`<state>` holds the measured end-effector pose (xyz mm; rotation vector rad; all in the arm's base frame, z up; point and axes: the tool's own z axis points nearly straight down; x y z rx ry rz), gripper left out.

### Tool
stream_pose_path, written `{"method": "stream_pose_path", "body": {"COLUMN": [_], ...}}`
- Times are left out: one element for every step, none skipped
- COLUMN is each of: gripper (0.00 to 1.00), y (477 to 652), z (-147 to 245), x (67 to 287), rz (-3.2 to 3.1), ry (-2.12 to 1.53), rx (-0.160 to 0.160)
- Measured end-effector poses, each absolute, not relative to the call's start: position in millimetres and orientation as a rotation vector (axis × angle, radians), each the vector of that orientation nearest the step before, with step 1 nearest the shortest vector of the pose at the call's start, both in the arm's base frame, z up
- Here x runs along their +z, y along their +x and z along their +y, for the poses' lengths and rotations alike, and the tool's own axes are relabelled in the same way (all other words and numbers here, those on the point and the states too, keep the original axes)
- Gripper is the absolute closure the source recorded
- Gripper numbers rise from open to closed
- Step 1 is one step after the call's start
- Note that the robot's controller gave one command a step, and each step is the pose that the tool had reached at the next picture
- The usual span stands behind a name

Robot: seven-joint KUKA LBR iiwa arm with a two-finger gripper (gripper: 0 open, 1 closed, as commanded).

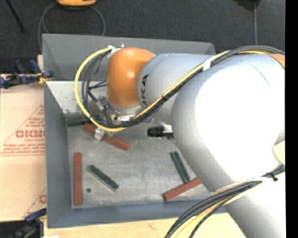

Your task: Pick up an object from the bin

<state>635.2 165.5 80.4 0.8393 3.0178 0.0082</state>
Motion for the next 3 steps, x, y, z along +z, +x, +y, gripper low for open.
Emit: {"method": "stream_pose_path", "body": {"gripper": [1.0, 1.0, 1.0], "y": [634.5, 633.6, 633.7], "z": [165.2, 164.8, 164.6], "x": [81.5, 84.3, 88.8], "rz": [3.019, 3.023, 3.024], "ry": [0.84, 0.84, 0.84], "rx": [0.007, 0.003, 0.002]}}
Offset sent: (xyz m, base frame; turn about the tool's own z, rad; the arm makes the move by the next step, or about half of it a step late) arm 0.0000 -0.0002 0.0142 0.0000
